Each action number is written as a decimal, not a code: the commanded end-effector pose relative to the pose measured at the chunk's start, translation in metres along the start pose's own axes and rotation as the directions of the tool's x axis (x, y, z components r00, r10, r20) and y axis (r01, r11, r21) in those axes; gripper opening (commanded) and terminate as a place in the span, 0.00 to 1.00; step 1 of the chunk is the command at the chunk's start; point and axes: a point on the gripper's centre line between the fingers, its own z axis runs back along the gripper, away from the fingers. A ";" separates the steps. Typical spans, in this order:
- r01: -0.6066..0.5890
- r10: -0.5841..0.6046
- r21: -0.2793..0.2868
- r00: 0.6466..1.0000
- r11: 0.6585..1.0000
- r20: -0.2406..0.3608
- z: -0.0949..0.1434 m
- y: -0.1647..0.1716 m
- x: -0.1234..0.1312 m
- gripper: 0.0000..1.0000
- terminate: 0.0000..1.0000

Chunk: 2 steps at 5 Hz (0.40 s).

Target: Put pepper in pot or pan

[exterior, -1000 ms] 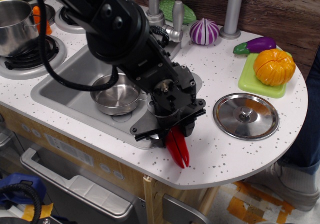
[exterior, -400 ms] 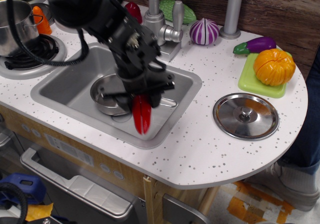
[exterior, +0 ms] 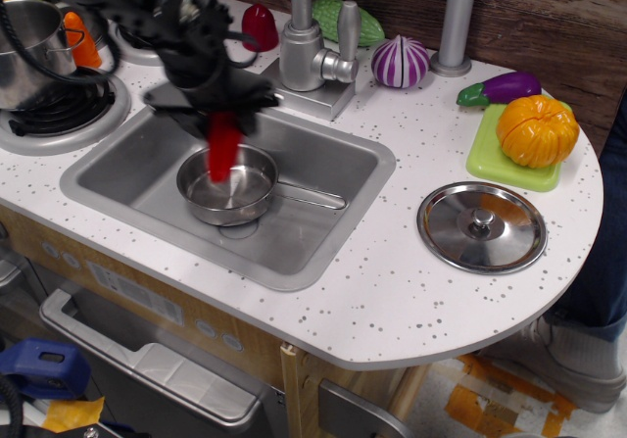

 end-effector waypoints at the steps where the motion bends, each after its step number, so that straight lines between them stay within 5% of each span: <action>1: 0.083 -0.065 -0.146 0.990 0.986 0.127 -0.046 0.011 0.013 1.00 0.00; 2: 0.092 -0.069 -0.174 0.989 0.980 0.132 -0.050 0.010 0.015 1.00 0.00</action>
